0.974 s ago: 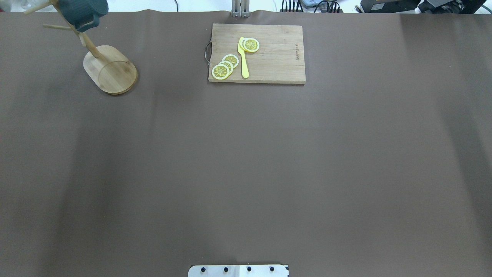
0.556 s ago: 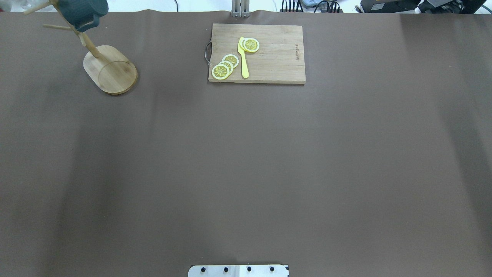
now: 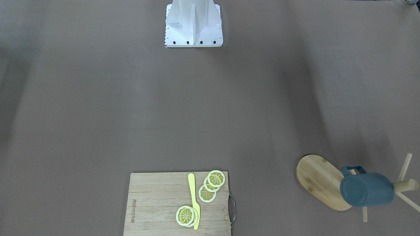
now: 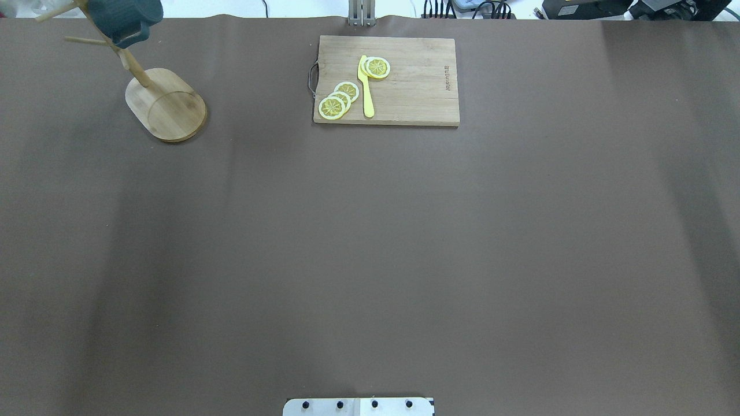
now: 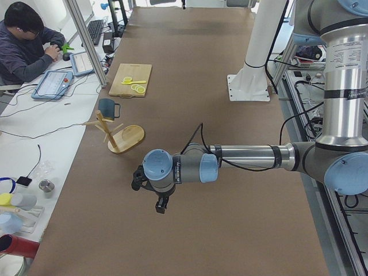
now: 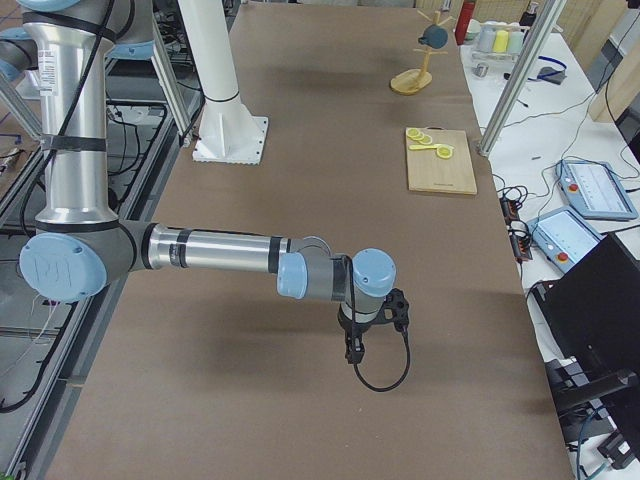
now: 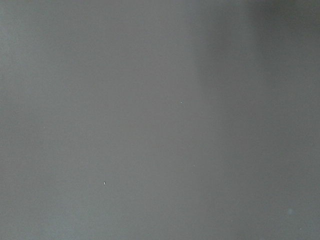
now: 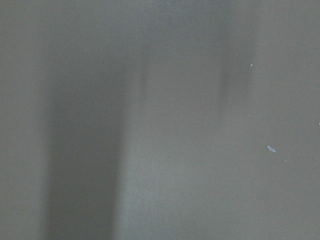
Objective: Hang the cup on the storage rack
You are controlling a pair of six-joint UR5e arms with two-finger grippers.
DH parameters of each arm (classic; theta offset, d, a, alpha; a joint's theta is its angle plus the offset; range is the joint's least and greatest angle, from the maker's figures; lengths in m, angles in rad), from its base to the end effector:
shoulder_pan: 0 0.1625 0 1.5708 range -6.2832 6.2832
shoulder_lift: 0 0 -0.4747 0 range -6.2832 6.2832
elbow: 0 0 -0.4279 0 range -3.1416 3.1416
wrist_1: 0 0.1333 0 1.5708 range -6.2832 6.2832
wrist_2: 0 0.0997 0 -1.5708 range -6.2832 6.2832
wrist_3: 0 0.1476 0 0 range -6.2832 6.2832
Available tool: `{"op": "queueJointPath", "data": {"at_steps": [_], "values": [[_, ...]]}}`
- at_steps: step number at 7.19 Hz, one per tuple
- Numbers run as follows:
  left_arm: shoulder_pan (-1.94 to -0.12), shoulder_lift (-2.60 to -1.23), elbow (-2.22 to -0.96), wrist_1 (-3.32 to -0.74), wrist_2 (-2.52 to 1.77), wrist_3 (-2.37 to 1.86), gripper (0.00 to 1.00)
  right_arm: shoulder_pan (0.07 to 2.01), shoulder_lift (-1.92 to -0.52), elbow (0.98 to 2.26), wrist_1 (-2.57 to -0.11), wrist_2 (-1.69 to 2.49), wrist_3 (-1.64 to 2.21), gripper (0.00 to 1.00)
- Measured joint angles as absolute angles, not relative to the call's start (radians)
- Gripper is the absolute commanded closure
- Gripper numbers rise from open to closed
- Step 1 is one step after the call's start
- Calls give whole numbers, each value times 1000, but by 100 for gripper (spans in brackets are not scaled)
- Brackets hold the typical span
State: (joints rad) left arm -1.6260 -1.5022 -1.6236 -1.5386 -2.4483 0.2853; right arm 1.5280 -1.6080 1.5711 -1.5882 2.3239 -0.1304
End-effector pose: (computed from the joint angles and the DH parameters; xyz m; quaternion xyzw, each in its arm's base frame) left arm -0.0468 -0.4885 0.7418 0.0505 0.4222 0.0938 0.9002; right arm 0.0108 -0.5046 0.7656 -0.0091 -0.3683 -0.0705 0.9270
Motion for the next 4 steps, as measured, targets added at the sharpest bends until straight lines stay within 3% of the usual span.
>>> {"op": "queueJointPath", "data": {"at_steps": [4], "values": [[-1625, -1501, -1634, -1539, -2448, 286, 1, 1525, -1614, 1576, -1588, 2337, -131, 0]]}}
